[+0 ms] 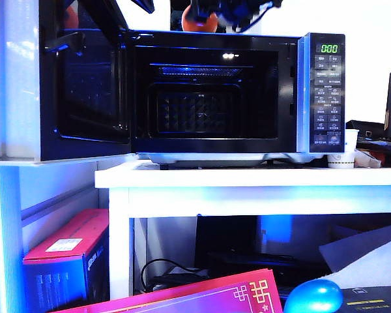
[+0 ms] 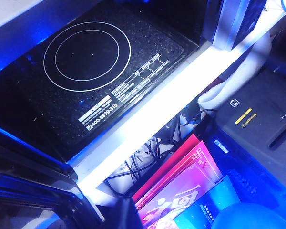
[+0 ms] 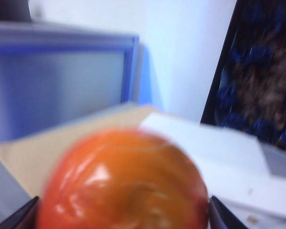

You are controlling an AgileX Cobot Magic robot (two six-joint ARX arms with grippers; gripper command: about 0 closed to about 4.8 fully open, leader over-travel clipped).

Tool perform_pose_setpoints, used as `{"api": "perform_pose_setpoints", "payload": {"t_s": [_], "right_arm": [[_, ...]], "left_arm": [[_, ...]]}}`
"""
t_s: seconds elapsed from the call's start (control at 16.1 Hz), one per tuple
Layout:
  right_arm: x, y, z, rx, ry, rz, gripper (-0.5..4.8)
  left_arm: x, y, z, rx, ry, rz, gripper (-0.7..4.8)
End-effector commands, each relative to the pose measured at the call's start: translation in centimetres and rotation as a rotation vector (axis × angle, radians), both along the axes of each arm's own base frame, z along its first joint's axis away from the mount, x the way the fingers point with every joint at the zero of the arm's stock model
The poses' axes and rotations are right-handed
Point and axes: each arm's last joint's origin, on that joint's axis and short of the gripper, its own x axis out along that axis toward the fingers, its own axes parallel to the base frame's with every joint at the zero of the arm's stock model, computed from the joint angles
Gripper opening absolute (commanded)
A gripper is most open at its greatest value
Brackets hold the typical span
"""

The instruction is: Open the microwave door, place the orange inside the microwave, then close the microwave door.

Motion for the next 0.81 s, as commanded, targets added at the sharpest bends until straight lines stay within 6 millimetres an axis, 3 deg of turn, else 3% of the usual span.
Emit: {"api": "perform_pose_setpoints", "payload": {"t_s": [0.06, 0.25, 0.31, 0.37, 0.44, 0.62, 0.68, 0.75, 0.81], "right_arm": [[-0.26, 0.03, 0.57, 0.005, -0.024, -0.017, 4.79], [-0.29, 0.10, 0.59, -0.011, -0.038, -0.019, 4.79], [-0.29, 0.10, 0.58, -0.011, -0.038, -0.019, 4.33], [-0.30, 0.10, 0.60, -0.012, -0.039, -0.019, 3.27], [-0.31, 0.10, 0.60, -0.017, -0.043, -0.016, 2.82], [-0.31, 0.10, 0.60, -0.033, -0.055, -0.020, 2.58], [-0.31, 0.10, 0.63, -0.032, -0.058, -0.020, 2.03], [-0.31, 0.10, 0.63, -0.032, -0.058, -0.020, 0.98], [-0.31, 0.10, 0.64, -0.031, -0.059, -0.020, 0.53]], "left_arm": [[0.01, 0.03, 0.08, -0.004, -0.004, 0.005, -0.05], [0.01, 0.03, 0.09, -0.004, -0.005, 0.005, -0.05], [0.02, 0.03, 0.09, -0.004, -0.005, 0.005, -0.05], [0.02, 0.03, 0.09, -0.004, -0.005, 0.005, -0.05], [0.02, 0.03, 0.09, -0.004, -0.005, 0.005, -0.05], [0.02, 0.03, 0.09, -0.004, -0.005, 0.005, -0.05], [0.02, 0.03, 0.08, -0.004, -0.005, 0.005, -0.05], [0.02, 0.03, 0.08, -0.004, -0.005, 0.006, -0.05], [0.02, 0.03, 0.08, -0.004, -0.005, 0.005, -0.05]]}}
